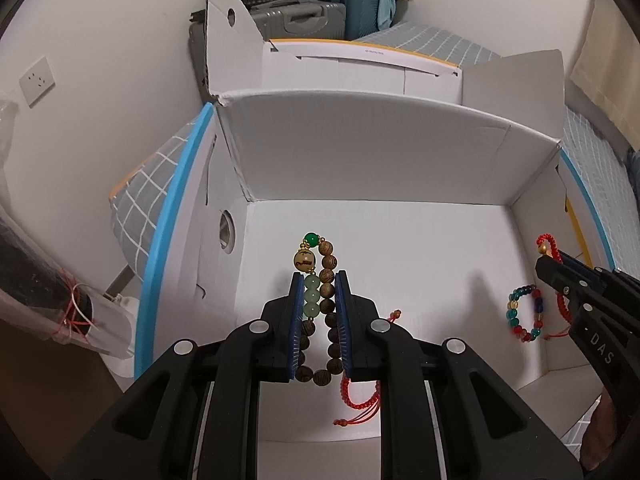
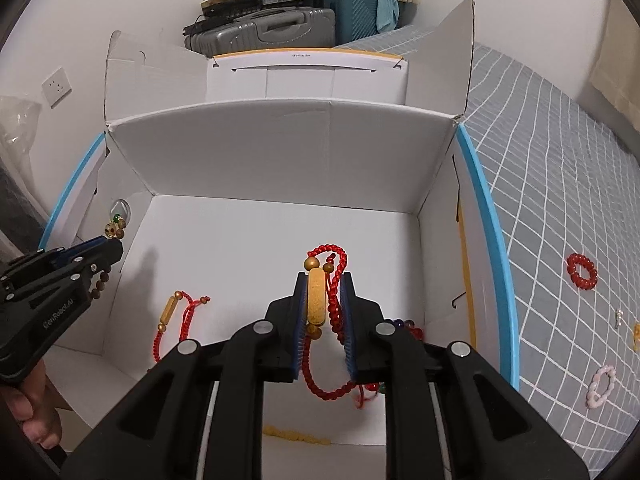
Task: Organize jewelry
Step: 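Carry both held bracelets over the open white box with both tools, then open both tools to drop the bracelets into the box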
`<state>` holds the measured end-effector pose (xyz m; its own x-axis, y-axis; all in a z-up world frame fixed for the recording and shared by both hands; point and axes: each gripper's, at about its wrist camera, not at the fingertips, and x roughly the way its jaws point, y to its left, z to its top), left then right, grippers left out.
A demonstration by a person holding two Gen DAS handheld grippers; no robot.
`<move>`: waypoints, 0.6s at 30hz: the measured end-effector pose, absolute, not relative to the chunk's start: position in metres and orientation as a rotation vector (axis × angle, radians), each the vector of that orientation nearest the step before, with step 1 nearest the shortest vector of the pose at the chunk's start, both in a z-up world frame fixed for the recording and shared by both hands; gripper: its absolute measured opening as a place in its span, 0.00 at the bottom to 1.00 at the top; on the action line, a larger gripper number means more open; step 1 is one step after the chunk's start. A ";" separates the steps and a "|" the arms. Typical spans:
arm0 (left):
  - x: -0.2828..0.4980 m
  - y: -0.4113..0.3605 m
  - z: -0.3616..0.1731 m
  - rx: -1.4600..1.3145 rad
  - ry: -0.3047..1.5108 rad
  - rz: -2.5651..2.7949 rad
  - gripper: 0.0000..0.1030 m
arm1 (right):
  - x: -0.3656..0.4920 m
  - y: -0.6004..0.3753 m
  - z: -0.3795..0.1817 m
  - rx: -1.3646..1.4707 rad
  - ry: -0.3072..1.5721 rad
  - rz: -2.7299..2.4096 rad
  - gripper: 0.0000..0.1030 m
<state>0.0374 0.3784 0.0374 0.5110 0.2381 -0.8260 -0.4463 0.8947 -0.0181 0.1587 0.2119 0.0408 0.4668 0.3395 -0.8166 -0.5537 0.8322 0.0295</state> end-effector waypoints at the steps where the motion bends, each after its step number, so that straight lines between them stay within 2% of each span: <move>1: 0.037 0.378 0.037 -0.241 0.949 0.415 0.15 | 0.160 0.211 0.041 -0.256 0.938 0.552 0.16; 9: 0.038 0.375 0.041 -0.238 0.948 0.414 0.18 | 0.160 0.213 0.040 -0.253 0.941 0.555 0.20; 11: 0.038 0.374 0.042 -0.245 0.945 0.412 0.18 | 0.159 0.214 0.041 -0.254 0.936 0.556 0.25; 14: 0.037 0.371 0.045 -0.235 0.931 0.413 0.31 | 0.156 0.214 0.043 -0.267 0.914 0.565 0.38; 18: 0.032 0.365 0.053 -0.216 0.897 0.413 0.57 | 0.151 0.213 0.051 -0.257 0.886 0.577 0.55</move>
<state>0.0322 0.3651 0.0533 0.5523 0.2575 -0.7929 -0.4353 0.9002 -0.0108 0.1509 0.2131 0.0505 0.4940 0.3665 -0.7885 -0.5726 0.8196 0.0222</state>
